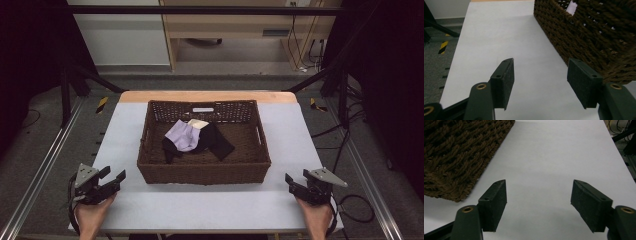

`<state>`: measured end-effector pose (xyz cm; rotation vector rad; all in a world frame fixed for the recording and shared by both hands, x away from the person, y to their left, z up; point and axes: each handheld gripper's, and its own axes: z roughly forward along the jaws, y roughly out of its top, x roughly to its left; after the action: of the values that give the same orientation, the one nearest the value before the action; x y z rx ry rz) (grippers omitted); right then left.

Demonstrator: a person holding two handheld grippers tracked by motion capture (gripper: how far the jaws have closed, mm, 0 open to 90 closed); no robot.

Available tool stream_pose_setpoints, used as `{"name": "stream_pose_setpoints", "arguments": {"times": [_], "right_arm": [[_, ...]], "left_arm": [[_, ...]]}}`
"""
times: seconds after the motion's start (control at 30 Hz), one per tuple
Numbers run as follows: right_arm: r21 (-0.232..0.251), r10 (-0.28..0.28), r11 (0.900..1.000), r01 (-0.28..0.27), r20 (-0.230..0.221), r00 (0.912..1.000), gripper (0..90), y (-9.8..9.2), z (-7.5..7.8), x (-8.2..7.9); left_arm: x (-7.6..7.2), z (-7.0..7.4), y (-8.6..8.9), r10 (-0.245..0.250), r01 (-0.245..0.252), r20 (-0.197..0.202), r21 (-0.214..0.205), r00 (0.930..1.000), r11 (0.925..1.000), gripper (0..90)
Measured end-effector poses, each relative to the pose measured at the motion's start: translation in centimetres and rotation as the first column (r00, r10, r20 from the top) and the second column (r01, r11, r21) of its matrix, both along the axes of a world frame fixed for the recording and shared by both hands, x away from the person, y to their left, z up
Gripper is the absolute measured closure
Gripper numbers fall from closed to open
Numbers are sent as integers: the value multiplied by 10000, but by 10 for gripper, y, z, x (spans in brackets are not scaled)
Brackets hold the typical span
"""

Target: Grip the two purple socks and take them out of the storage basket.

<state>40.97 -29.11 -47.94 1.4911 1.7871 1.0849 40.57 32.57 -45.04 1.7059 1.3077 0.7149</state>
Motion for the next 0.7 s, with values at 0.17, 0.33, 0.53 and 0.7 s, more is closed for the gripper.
{"name": "stream_pose_setpoints", "arguments": {"times": [0.17, 0.33, 0.53, 0.7], "right_arm": [[18, 132, 9999, -132, 68, 9999, 270, 1, 0, -1], [20, 211, 9998, -211, 152, 9997, 257, 3, 0, -2], [-38, 344, 9994, -344, 109, 9993, 249, 6, -2, 1], [57, 349, 9994, -349, 98, 9993, 246, 6, -4, 3]], "left_arm": [[0, 2, -4, 9, -9, -28, -13, 10000, 10000, 366], [2, 13, -8, -164, 168, 182, -199, 9997, 9997, 359], [4, 27, -9, -233, 263, 416, -710, 9989, 9971, 342], [5, 39, -11, -273, 322, 605, -805, 9978, 9962, 341]]}}
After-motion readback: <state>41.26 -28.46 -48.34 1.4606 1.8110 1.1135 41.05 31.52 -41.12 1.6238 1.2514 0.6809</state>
